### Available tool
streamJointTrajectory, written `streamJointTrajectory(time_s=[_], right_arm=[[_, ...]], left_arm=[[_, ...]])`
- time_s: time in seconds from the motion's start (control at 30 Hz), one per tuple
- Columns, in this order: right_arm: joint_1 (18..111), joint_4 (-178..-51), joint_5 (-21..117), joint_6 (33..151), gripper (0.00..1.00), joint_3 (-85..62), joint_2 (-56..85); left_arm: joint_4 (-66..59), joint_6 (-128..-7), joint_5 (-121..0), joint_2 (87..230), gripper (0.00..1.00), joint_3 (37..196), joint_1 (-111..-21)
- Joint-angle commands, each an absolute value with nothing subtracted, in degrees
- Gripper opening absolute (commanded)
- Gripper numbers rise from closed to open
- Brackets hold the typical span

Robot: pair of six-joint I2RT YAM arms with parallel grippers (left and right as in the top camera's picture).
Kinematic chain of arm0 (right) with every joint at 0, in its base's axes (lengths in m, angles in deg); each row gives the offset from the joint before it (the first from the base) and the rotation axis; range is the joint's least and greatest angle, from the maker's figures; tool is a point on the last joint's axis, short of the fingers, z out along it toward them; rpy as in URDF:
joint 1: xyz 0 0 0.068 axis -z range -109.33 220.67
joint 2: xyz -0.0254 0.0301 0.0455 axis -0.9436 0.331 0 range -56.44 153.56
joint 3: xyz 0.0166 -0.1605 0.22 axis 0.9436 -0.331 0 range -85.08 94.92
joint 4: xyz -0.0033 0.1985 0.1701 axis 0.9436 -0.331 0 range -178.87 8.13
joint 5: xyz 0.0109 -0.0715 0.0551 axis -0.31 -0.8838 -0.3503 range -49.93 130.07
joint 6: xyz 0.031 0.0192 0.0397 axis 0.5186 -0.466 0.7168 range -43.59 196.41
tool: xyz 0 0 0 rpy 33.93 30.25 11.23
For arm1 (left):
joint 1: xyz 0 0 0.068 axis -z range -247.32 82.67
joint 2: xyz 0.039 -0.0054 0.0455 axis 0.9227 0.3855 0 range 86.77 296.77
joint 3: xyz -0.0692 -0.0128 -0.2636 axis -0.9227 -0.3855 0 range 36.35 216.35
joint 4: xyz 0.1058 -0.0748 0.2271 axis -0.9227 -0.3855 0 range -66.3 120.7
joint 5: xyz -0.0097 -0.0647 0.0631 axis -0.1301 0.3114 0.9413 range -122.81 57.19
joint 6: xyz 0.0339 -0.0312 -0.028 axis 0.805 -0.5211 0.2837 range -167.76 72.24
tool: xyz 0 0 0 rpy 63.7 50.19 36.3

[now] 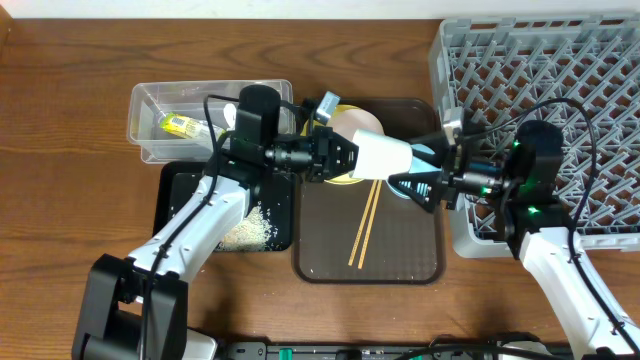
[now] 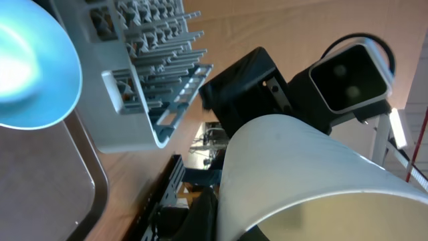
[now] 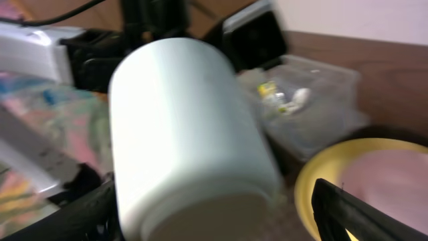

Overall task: Sort waste into correct bins and load items into the dishwasher rack
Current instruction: 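Hand the white cup from the left gripper to the right gripper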

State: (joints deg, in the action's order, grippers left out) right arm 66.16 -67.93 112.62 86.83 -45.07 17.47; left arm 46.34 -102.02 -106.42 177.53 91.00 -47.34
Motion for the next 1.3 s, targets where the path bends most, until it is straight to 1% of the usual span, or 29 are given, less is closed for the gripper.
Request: streamJointTrajectory(time_s=[0.0,0.23,0.4,0.5,0.63,0.7,0.77,0.8,0.83,0.87,1.0,1.07,1.17,1.2,1.27], right_arm=[[64.17,-67.71,116.23,88.88,0.85,-44.48,17.76],[63.51,-66.38,115.77,88.95,0.75,-44.48,17.76],[63.51,-62.51,115.07,90.43,0.76,-44.48,17.76],[63.51,-61.24,115.07,91.18,0.74,-44.48,17.76],[63.51,-61.53,115.11,91.18,0.68,-44.48,17.78],[63.51,-61.53,115.09,91.18,0.61,-44.48,17.78],[63.51,-61.53,115.07,91.18,0.57,-44.48,17.78],[63.51,-61.53,115.02,91.18,0.57,-44.48,17.78],[63.51,-61.53,114.85,91.16,0.56,-44.48,17.78],[63.51,-61.53,114.32,91.16,0.56,-44.48,17.78],[63.53,-62.49,109.65,90.94,0.55,-44.48,17.78],[63.58,-63.71,106.00,89.82,0.55,-44.48,17.78],[64.06,-66.84,97.19,88.95,0.53,-44.48,17.78],[64.25,-68.04,94.19,88.53,0.53,-44.48,17.78],[64.67,-70.38,88.53,87.53,0.50,-44.48,17.76]], left_arm=[[46.67,-102.53,-107.99,177.66,0.06,91.00,-46.59],[46.64,-102.53,-108.03,177.66,0.06,91.00,-45.96],[46.64,-102.53,-108.03,177.66,0.06,91.00,-45.98],[46.64,-102.55,-108.03,177.66,0.06,91.00,-45.98],[46.64,-102.53,-108.03,177.66,0.06,91.00,-45.98],[46.64,-102.53,-108.03,177.66,0.06,91.00,-45.98],[46.64,-102.51,-108.01,177.66,0.07,91.00,-45.98],[46.67,-102.46,-107.97,177.66,0.13,91.00,-45.98],[46.64,-102.20,-107.62,177.66,0.17,91.00,-45.98],[46.64,-101.15,-106.96,177.66,0.24,91.00,-45.98],[44.17,-93.39,-102.07,177.66,0.39,91.00,-46.09],[38.93,-88.95,-95.93,177.66,0.40,91.00,-46.22],[28.81,-81.19,-83.01,177.64,0.42,91.00,-46.90],[26.16,-78.83,-79.10,177.60,0.45,91.02,-47.45],[23.30,-75.36,-74.86,176.98,0.48,91.02,-48.74]])
